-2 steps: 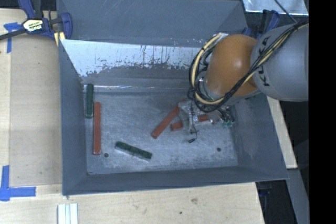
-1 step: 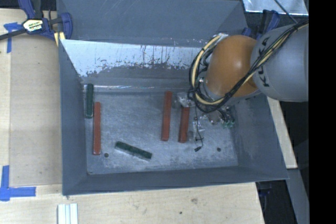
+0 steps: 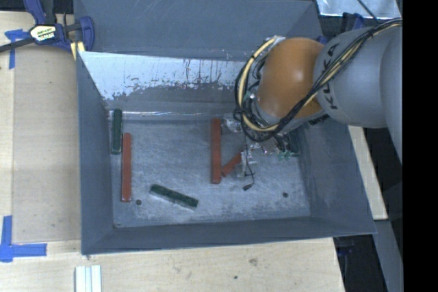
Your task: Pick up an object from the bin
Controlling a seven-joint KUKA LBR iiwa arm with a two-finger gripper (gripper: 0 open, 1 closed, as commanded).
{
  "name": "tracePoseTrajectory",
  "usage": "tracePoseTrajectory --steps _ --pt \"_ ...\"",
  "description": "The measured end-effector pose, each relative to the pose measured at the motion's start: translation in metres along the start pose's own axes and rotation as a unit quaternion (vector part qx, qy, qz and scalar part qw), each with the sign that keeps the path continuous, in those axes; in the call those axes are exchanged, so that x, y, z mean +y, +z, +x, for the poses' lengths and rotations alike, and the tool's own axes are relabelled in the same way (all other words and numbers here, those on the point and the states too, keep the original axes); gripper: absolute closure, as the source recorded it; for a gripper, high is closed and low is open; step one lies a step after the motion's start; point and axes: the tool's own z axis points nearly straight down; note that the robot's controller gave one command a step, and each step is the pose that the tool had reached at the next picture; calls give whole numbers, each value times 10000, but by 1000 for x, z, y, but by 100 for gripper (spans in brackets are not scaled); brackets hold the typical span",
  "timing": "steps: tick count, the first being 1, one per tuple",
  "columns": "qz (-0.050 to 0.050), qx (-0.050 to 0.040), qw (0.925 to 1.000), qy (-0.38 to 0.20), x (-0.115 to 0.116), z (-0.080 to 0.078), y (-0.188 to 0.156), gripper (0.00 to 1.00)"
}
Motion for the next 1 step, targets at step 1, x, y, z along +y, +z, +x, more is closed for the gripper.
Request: tracePoseTrajectory --steps 1 --pt "-5 -23 9998 187 21 -22 -1 0"
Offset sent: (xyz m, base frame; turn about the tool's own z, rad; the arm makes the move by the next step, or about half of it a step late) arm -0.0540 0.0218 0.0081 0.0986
